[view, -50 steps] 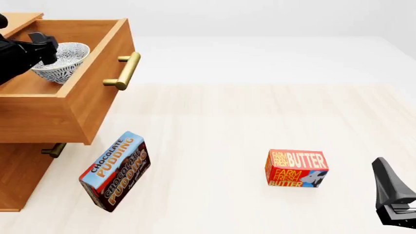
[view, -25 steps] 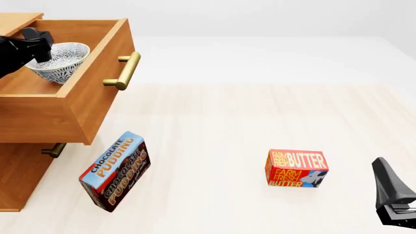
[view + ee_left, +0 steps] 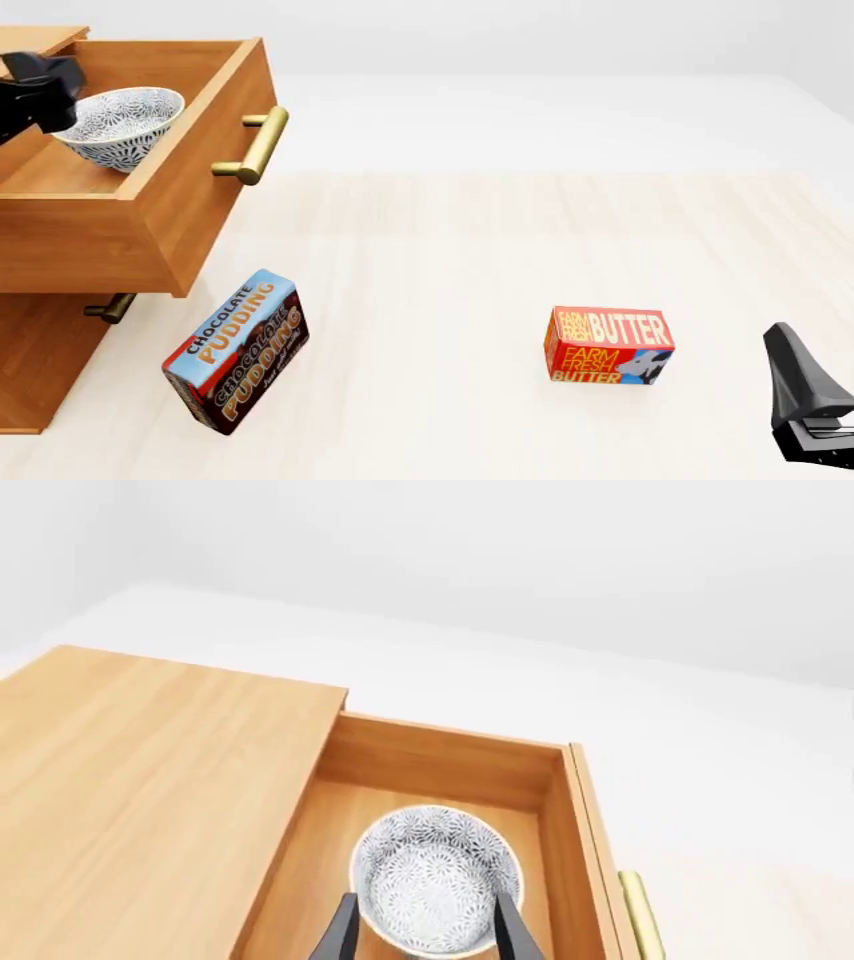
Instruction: Put the bowl in the top drawer of the cabinet.
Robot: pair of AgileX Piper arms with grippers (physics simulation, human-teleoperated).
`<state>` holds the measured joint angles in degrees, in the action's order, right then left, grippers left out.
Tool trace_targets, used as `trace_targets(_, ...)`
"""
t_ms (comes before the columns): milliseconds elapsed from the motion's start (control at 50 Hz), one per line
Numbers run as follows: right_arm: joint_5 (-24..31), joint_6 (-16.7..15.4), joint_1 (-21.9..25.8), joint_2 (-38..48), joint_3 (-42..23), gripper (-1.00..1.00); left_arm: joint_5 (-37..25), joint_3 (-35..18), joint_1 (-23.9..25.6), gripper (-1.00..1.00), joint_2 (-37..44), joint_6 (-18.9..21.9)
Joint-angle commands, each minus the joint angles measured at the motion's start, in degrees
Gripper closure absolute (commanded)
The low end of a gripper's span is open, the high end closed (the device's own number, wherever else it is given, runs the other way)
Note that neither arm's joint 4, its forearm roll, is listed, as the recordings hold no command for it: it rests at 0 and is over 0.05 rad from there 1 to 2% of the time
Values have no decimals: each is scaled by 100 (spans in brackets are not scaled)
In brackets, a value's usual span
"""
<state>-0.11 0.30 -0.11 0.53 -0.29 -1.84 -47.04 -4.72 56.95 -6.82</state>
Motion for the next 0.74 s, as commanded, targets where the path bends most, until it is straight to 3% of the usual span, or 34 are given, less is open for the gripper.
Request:
trace_targets(20,0,-1,0,-1,0,-100,-249,159,65,-100,-474,60)
trace_targets(740,0,-1,0,0,0,-100,-983,420,149,-100,-1649,64)
